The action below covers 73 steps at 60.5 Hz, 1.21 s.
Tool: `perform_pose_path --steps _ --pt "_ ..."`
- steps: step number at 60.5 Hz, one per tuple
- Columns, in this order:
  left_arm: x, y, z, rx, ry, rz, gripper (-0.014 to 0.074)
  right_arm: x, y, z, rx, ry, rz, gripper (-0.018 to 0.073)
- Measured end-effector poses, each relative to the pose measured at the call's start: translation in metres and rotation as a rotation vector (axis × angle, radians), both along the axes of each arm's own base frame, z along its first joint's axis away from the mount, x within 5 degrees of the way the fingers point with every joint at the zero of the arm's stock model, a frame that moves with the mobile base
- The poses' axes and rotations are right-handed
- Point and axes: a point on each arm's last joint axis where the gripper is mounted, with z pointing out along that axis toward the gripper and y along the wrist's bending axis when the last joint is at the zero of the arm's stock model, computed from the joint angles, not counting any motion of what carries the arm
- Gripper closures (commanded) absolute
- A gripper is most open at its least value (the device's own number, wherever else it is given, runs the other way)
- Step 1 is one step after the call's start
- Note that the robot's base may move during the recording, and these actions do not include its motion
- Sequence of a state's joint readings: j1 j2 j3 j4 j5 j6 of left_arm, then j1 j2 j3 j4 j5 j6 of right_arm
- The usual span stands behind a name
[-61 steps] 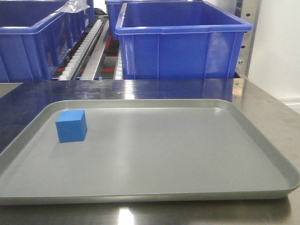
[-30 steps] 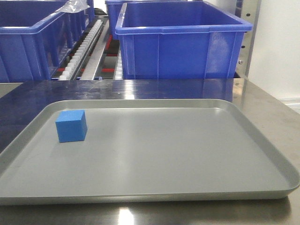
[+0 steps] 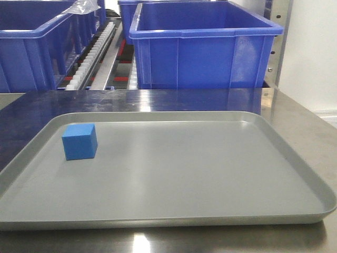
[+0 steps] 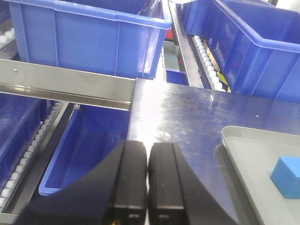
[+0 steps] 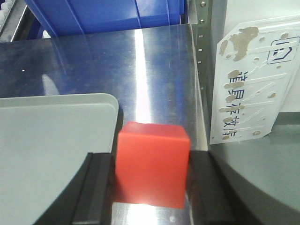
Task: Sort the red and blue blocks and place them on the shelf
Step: 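Lift the red cube up off the tray with the right gripper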
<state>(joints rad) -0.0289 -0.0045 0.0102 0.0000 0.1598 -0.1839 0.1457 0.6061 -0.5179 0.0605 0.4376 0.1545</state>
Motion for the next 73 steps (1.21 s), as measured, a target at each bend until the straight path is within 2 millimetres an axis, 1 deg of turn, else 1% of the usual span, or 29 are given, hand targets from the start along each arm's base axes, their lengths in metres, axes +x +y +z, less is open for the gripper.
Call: perform_pose_path --steps 5,7,10,13,18,21,24,30,33,35,40,46,73 --pt "0.001 0.0 0.0 0.028 0.045 0.003 0.0461 0.0 0.0 0.0 0.0 0.0 0.0 0.051" --pt "0.002 0.001 0.003 0.035 0.067 0.004 0.0461 0.0 0.0 0.0 0.0 0.0 0.0 0.051" --pt "0.004 0.001 0.013 0.044 0.11 0.0 0.0461 0.0 0.0 0.0 0.0 0.0 0.0 0.051" --pt "0.008 0.0 0.027 0.052 0.148 -0.009 0.0461 0.0 0.0 0.0 0.0 0.0 0.0 0.051" --pt "0.024 -0.003 0.058 0.065 0.22 -0.036 0.0461 0.0 0.0 0.0 0.0 0.0 0.0 0.051" --pt "0.038 -0.005 0.079 0.072 0.258 -0.056 0.0461 0.0 0.0 0.0 0.0 0.0 0.0 0.051" --pt "0.052 -0.009 0.096 0.076 0.291 -0.075 0.0461 0.0 0.0 0.0 0.0 0.0 0.0 0.051" --pt "0.081 -0.017 0.118 0.091 0.365 -0.109 0.0461 0.0 0.0 0.0 0.0 0.0 0.0 0.051" --pt "0.093 -0.021 0.123 0.097 0.401 -0.124 0.0461 0.0 0.0 0.0 0.0 0.0 0.0 0.051" --pt "0.099 -0.023 0.127 0.1 0.42 -0.129 0.0461 0.0 0.0 0.0 0.0 0.0 0.0 0.051" --pt "0.113 -0.027 0.127 0.11 0.484 -0.141 0.0461 0.0 0.0 0.0 0.0 0.0 0.0 0.051" --pt "0.122 -0.029 0.125 0.115 0.528 -0.142 0.0461 0.0 0.0 0.0 0.0 0.0 0.0 0.051" --pt "0.127 -0.032 0.12 0.079 0.585 -0.15 0.0461 0.0 0.0 0.0 0.0 0.0 0.0 0.051"
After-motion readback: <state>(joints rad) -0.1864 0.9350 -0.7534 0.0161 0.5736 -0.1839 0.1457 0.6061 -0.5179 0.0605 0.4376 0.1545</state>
